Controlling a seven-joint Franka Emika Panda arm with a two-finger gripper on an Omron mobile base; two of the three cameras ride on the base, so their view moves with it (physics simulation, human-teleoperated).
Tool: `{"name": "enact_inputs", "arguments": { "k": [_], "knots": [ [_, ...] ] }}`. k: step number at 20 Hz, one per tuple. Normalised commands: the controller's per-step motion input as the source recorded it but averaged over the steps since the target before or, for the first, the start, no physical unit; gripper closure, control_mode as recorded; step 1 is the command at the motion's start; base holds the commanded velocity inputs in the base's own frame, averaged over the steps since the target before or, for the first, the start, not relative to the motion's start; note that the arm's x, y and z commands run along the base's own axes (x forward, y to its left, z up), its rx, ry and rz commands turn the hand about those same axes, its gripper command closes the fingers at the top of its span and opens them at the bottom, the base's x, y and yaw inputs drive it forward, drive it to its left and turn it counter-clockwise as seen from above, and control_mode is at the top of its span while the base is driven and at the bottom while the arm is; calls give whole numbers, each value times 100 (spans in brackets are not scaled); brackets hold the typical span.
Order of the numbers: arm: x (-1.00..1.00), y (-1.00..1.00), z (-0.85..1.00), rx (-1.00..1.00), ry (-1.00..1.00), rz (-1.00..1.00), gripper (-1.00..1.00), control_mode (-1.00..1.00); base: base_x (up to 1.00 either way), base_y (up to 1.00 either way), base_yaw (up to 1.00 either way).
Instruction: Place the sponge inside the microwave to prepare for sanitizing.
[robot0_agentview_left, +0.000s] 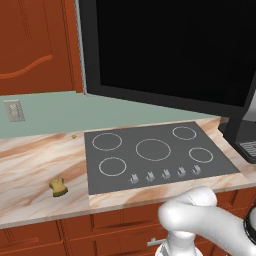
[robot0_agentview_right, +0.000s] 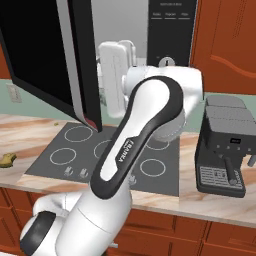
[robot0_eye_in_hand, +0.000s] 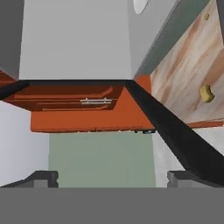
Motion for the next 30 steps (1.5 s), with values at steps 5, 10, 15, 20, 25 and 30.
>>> {"name": "enact_inputs", "arguments": {
  "k": [5, 10, 15, 20, 25, 30],
  "knots": [
    [-39, 50, 0, 13, 4, -2, -100, -100, 0, 0, 0],
    [-56, 66, 0, 10, 11, 0, -100, -100, 0, 0, 0],
    [-42, 94, 0, 1, 16, 7, -100, -100, 0, 0, 0],
    [-12, 100, 0, 0, 15, 9, -100, -100, 0, 0, 0],
    [-5, 100, 0, -3, 9, 11, -100, -100, 0, 0, 0],
    [-3, 100, 0, -5, 9, 11, -100, -100, 0, 0, 0]
  ]
}}
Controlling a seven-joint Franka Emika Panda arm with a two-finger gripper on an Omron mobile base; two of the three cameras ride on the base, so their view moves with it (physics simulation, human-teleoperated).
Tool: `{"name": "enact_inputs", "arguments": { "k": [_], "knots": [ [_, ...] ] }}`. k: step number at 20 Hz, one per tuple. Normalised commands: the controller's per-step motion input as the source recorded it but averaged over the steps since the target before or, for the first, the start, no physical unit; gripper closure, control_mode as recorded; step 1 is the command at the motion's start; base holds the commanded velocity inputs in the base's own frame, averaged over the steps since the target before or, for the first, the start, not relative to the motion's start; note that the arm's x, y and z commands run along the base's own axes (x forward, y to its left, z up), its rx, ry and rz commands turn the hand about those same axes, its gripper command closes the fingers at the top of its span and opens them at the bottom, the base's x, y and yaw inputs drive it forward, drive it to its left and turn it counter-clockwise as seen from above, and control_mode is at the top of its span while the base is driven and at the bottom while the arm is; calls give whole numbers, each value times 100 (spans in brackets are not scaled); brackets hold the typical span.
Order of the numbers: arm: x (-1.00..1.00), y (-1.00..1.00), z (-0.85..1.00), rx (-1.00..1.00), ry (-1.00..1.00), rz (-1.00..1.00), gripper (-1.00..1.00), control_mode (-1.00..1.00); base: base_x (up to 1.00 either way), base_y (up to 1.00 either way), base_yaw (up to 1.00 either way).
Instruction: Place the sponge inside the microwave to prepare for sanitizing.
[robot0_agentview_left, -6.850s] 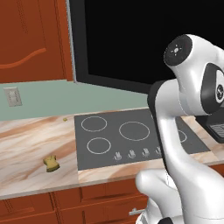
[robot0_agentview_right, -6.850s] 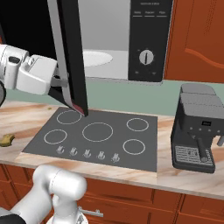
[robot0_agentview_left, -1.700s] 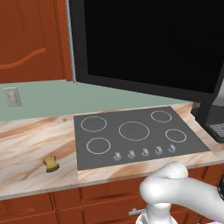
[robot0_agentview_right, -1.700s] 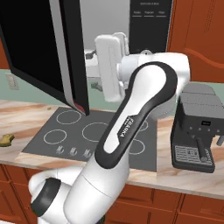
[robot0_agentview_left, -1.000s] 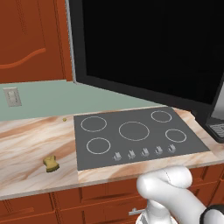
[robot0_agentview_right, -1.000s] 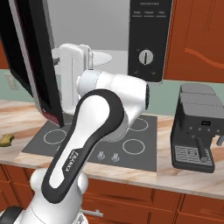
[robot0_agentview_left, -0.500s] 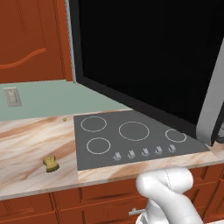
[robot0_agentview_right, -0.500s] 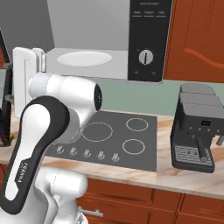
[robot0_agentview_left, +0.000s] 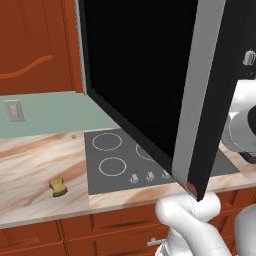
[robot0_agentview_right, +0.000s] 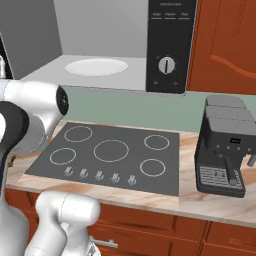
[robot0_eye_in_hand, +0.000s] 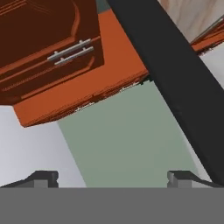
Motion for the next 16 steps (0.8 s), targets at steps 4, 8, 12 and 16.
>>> {"name": "enact_inputs", "arguments": {
  "k": [4, 8, 12, 16],
  "knots": [
    [-3, 100, 0, -6, 7, 8, -100, -100, 0, 0, 0],
    [-3, 81, 0, -3, 0, 0, -100, -100, 0, 0, 0],
    [0, 31, 0, -2, 0, 0, -100, -100, 0, 0, 0],
    [0, 4, 0, -7, 0, 0, -100, -100, 0, 0, 0]
  ]
}}
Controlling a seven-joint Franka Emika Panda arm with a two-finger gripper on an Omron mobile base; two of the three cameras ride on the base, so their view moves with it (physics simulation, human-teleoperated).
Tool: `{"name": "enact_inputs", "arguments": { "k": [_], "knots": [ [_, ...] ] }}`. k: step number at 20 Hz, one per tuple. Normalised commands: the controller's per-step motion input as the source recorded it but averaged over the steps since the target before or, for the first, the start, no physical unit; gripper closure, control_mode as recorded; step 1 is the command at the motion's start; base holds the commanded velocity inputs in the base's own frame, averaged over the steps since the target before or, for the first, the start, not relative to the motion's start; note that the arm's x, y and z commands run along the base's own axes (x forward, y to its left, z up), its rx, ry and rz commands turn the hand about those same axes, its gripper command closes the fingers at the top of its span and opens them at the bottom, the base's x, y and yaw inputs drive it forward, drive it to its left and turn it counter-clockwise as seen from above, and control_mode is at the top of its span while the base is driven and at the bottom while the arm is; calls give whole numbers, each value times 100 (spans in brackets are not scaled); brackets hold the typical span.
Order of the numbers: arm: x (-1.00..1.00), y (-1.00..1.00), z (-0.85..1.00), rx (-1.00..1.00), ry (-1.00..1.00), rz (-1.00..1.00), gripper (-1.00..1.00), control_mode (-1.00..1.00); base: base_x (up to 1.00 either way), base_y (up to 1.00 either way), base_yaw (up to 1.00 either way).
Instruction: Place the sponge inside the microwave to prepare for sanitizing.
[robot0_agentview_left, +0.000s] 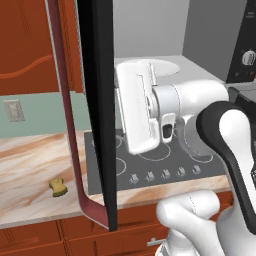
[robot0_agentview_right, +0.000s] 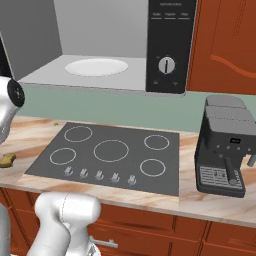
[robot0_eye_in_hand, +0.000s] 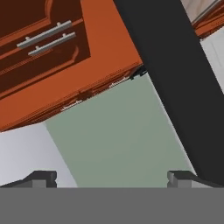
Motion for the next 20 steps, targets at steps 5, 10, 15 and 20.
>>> {"name": "enact_inputs", "arguments": {
  "k": [5, 10, 15, 20],
  "knots": [
    [0, 8, 0, -3, 0, -1, -100, -100, 0, 0, 0],
    [1, 28, -2, -2, 0, -9, -100, -100, 0, 0, 0],
    [1, 15, -1, -2, 0, -10, -100, -100, 0, 0, 0],
    [0, -9, 0, -5, 0, -1, -100, -100, 0, 0, 0]
  ]
}}
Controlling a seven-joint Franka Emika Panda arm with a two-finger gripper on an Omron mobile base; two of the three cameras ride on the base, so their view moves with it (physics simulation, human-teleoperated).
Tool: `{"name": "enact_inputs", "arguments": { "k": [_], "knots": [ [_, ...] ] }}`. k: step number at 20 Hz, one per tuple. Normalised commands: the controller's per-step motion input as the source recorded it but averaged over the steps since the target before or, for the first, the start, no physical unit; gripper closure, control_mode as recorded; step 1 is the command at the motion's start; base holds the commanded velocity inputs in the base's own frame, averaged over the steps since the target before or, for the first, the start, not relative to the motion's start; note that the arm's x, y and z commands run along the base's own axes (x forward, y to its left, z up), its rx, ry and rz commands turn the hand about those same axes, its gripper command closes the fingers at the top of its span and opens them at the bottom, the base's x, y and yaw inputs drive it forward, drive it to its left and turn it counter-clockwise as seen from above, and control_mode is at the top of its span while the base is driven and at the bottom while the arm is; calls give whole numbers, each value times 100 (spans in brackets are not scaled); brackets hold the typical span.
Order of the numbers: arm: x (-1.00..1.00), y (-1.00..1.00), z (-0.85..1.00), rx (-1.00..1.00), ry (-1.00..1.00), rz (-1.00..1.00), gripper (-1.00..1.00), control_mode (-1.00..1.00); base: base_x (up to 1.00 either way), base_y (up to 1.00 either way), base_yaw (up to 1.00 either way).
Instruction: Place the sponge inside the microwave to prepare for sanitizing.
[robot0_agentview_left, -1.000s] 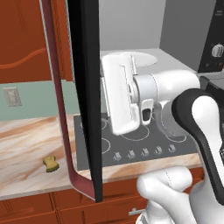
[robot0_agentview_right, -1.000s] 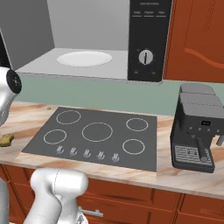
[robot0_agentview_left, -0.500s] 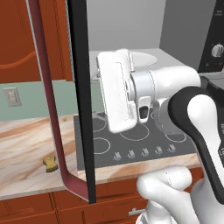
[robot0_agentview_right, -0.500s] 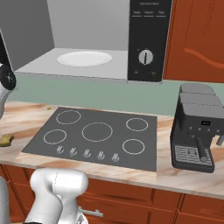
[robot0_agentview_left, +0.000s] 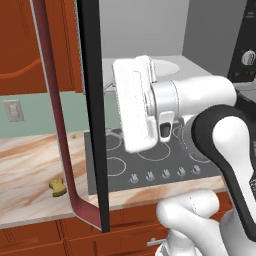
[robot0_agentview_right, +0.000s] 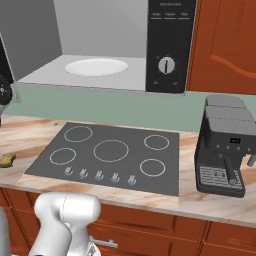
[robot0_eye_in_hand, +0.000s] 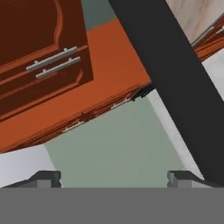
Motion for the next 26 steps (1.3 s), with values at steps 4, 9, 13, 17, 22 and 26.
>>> {"name": "enact_inputs", "arguments": {
  "k": [4, 9, 13, 17, 22, 26],
  "knots": [
    [0, -47, 0, -14, 0, 0, -100, -100, 0, 0, 0],
    [1, -59, -7, -21, -5, 0, -100, -100, 0, 0, 0],
    [2, -41, -39, -34, -15, 0, -100, -100, 0, 0, 0],
    [1, -34, -80, -33, -23, 5, -100, -100, 0, 0, 0],
    [23, -35, -98, -29, -27, 7, -100, -100, 0, 0, 0],
    [49, -32, -100, -26, -31, 12, -100, -100, 0, 0, 0]
  ]
}}
